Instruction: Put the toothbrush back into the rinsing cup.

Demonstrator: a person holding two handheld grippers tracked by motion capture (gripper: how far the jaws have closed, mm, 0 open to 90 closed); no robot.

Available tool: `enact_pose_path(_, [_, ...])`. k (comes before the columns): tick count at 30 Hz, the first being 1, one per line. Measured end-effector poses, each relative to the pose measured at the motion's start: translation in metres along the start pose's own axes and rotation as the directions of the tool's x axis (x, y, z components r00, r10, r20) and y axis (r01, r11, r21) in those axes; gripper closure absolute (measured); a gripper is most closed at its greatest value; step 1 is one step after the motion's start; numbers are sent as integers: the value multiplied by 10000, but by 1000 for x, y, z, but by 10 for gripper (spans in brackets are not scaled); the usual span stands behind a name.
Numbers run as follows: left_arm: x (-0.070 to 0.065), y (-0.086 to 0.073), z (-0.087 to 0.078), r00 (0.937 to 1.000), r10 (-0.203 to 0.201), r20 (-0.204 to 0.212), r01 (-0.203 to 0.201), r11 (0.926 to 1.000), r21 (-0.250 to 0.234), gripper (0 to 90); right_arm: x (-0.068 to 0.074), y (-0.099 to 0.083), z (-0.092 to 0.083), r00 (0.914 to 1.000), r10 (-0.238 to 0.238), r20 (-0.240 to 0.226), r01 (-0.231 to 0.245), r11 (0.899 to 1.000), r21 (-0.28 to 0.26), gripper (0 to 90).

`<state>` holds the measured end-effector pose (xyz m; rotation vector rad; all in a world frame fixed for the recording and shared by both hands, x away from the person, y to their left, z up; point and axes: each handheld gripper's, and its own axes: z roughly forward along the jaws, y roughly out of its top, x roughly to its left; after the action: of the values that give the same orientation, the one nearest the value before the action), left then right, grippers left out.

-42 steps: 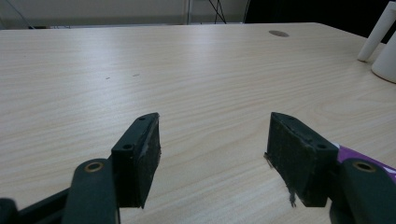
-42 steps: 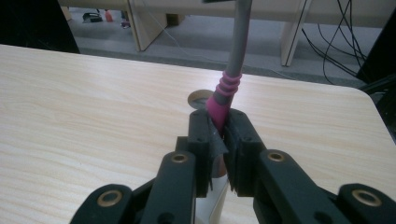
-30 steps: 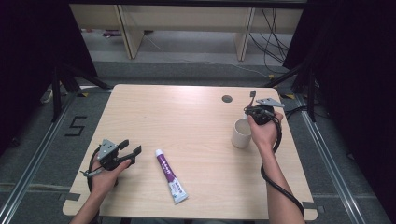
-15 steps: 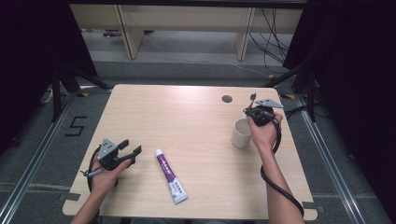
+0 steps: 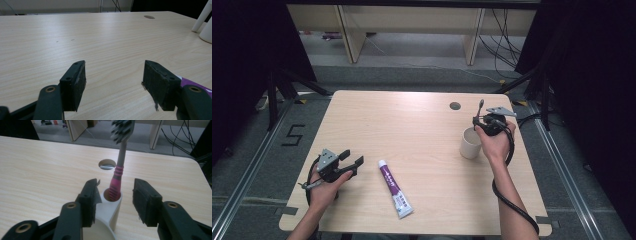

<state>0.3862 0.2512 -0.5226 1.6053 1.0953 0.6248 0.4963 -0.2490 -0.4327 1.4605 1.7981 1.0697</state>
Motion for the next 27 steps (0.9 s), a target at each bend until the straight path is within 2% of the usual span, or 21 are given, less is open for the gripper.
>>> enact_pose_path(3, [0, 0, 0, 10000, -17, 3, 17, 10000, 6, 346, 2, -1, -3, 9997, 246, 73, -246, 9997, -15, 501])
enact_pose_path(4, [0, 0, 0, 10000, -7, 4, 7, 10000, 6, 346, 1, -1, -4, 9999, 107, 8, -107, 9999, -18, 492])
enact_pose_path(5, [0, 0, 0, 10000, 6, -3, -6, 10000, 12, 346, 3, -2, -5, 9997, 234, 74, -234, 9997, -11, 485])
enact_pose_path(6, [0, 0, 0, 10000, 12, -6, -12, 10000, 14, 346, 0, -1, -5, 10000, -38, 26, 38, 10000, -43, 479])
enact_pose_path(8, [0, 0, 0, 10000, 16, -28, -16, 10000, 30, 346, 2, -2, -9, 9998, 182, 73, -183, 9998, 74, 466])
enact_pose_path(9, [0, 0, 0, 10000, -2, -4, 2, 10000, 4, 346, 0, -2, -9, 9999, -81, 94, 81, 10000, 0, 464])
enact_pose_path(10, [0, 0, 0, 10000, -9, -18, 9, 10000, -3, 346, 2, -3, -12, 9997, 197, 117, -198, 9998, 52, 459])
enact_pose_path(11, [0, 0, 0, 10000, -4, -6, 4, 10000, 3, 346, 0, -3, -12, 10000, -33, 17, 33, 10000, -26, 456])
enact_pose_path(13, [0, 0, 0, 10000, 19, -16, -19, 10000, 22, 346, 3, -4, -16, 9995, 303, 29, -303, 9995, 116, 449])
enact_pose_path(14, [0, 0, 1, 10000, 17, 28, -17, 10000, -49, 346, 1, -4, -16, 10000, 39, -20, -39, 10000, 60, 447])
enact_pose_path(16, [0, 0, 1, 10000, 26, 27, -26, 10000, -54, 346, 2, -4, -21, 10000, 3, 54, -4, 9999, 148, 445])
enact_pose_path(17, [0, 0, 1, 10000, 25, 30, -25, 10000, -61, 346, 0, -4, -22, 9997, -248, 42, 247, 9997, 91, 445])
enact_pose_path(18, [0, 0, 1, 10000, 7, 28, -7, 10000, -58, 345, 2, -5, -22, 9999, 36, -114, -35, 9999, 108, 443])
enact_pose_path(19, [0, 0, 1, 10000, -3, 29, 4, 10000, -63, 345, 0, -5, -25, 9999, -134, -77, 136, 9996, 252, 442])
enact_pose_path(21, [0, 0, 1, 10000, -11, 19, 11, 10000, -35, 345, 4, -7, -28, 9999, 159, -45, -158, 9996, 252, 442])
enact_pose_path(23, [0, 0, 1, 10000, -9, 25, 9, 10000, -34, 345, 6, -8, -30, 9999, 157, -3, -157, 9996, 252, 442])
enact_pose_path(24, [0, 0, 1, 10000, -16, 40, 16, 10000, -50, 345, 4, -9, -32, 10000, -47, 5, 47, 9996, 278, 442])
enact_pose_path(25, [0, 0, 0, 10000, -9, 3, 9, 10000, -7, 345, 6, -10, -33, 9999, 145, -45, -143, 9993, 333, 442])
enact_pose_path(27, [0, 0, 1, 10000, -10, 31, 10, 10000, -50, 345, 3, -11, -36, 9997, -258, -29, 259, 9989, 385, 441])
